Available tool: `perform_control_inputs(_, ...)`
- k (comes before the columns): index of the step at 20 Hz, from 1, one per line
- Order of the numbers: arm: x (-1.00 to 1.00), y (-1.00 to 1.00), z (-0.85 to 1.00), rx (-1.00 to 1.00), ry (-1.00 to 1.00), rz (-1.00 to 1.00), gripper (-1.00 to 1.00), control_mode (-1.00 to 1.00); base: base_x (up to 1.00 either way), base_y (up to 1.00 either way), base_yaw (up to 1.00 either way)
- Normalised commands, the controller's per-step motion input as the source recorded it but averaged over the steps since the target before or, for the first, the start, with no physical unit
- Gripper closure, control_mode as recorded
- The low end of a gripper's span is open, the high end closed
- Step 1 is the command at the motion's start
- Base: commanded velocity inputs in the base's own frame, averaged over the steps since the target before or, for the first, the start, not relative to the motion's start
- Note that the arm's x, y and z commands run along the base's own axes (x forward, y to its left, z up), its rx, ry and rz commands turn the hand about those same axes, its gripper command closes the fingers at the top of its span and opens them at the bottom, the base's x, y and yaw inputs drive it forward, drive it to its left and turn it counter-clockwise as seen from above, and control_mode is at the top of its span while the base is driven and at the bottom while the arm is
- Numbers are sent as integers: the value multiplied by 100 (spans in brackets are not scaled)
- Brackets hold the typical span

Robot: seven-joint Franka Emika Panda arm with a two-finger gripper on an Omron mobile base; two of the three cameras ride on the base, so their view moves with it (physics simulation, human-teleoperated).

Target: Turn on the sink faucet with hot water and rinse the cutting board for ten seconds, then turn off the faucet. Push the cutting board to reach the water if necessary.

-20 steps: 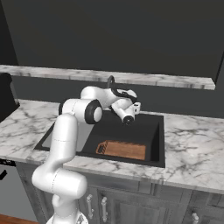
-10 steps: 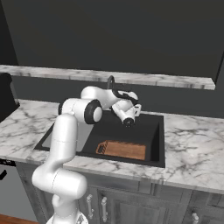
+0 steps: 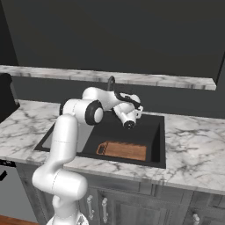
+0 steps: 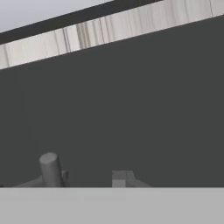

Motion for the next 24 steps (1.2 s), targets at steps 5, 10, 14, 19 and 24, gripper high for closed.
perform_control_inputs(5,-18,-91,0,6,0,0,100,-100,0,0,0)
perform_control_inputs(10,-18,-93,0,6,0,2,100,-100,0,0,0)
perform_control_inputs(14,-10,-78,0,5,0,0,100,-100,0,0,0)
perform_control_inputs(19,-6,-88,0,6,0,1,100,-100,0,0,0)
perform_control_inputs(24,-9,-66,0,5,0,0,100,-100,0,0,0)
